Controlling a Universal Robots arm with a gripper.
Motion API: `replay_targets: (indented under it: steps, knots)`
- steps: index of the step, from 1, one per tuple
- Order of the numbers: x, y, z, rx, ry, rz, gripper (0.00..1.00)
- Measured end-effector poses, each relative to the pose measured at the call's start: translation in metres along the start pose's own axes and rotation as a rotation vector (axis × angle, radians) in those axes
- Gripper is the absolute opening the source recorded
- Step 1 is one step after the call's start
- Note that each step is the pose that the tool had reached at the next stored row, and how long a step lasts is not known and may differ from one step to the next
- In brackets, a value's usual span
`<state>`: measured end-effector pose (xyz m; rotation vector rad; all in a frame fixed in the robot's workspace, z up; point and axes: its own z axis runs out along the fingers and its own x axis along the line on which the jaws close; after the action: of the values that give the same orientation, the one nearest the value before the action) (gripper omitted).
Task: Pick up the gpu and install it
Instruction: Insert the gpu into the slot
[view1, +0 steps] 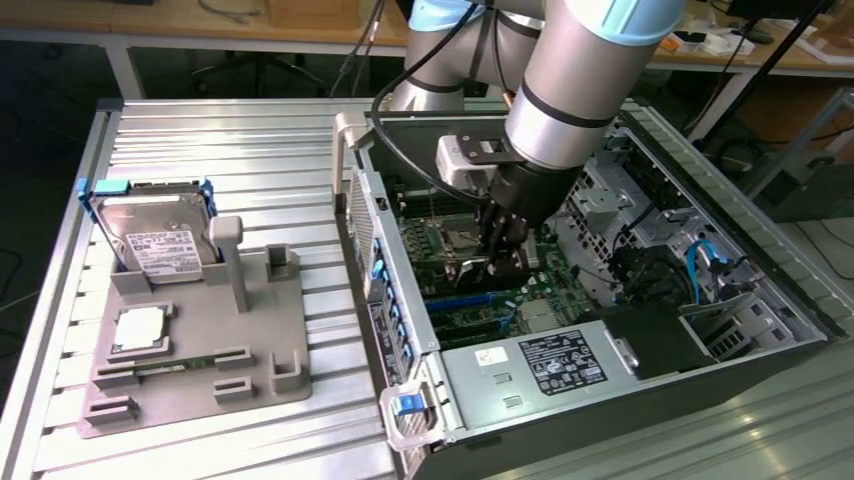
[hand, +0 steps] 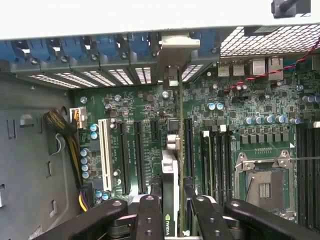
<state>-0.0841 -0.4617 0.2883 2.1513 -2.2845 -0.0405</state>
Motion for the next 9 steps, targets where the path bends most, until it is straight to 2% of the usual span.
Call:
replay_targets:
  steps: [9]
  knots:
    - [-0.0001, 0.0001, 0.0005, 0.0002, -0.0001, 0.0, 0.27]
